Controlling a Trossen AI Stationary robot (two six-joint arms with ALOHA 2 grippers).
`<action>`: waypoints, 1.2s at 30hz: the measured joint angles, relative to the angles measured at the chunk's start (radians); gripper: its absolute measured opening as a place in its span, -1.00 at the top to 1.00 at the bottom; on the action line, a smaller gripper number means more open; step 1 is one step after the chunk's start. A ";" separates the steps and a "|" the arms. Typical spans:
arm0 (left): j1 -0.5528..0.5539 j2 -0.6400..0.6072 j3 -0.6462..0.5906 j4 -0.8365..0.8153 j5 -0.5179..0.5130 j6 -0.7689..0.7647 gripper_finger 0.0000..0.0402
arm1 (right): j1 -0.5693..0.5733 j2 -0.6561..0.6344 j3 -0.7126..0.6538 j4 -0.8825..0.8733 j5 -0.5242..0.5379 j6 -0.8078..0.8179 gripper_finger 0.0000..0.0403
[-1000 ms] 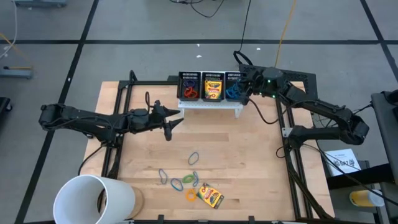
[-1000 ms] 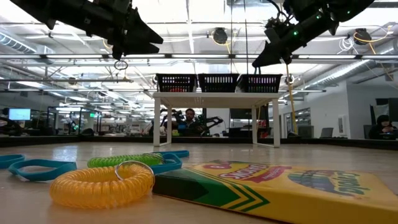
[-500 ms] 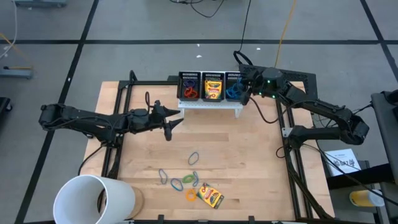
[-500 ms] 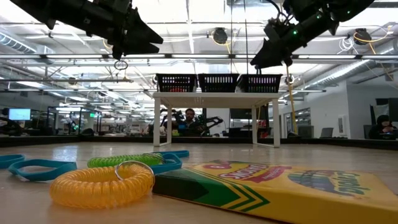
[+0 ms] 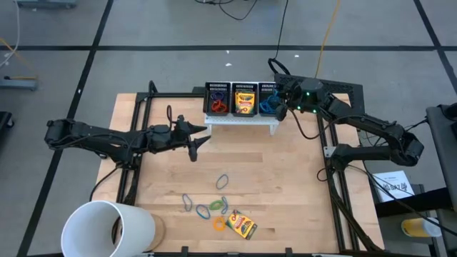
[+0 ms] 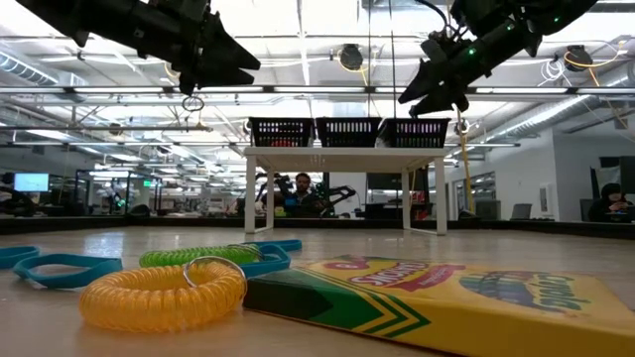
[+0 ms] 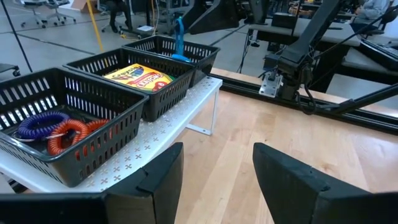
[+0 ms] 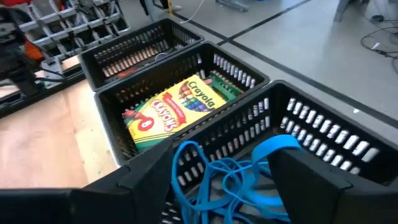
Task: Pick & Place Office Desk Supplies
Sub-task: Put the blue rubber band into the right black bin on the shelf
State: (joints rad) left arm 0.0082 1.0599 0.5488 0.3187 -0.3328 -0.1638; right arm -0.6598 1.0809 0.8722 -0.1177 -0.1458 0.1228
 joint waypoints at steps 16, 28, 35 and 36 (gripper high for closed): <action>0.000 0.000 0.000 0.000 0.000 0.003 0.00 | 0.000 0.000 0.000 0.016 -0.035 0.041 -0.22; 0.000 0.000 0.000 0.000 0.000 0.003 0.00 | 0.031 0.004 0.116 -0.208 0.041 -0.058 -0.09; 0.000 0.000 0.000 0.000 0.000 0.003 0.00 | 0.041 0.009 0.247 -0.353 0.039 -0.090 -0.07; 0.000 0.000 0.000 0.000 0.000 0.003 0.00 | 0.043 0.008 0.251 -0.364 0.028 -0.086 -0.07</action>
State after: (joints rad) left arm 0.0082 1.0599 0.5491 0.3183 -0.3325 -0.1608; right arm -0.6170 1.0890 1.1233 -0.4814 -0.1180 0.0372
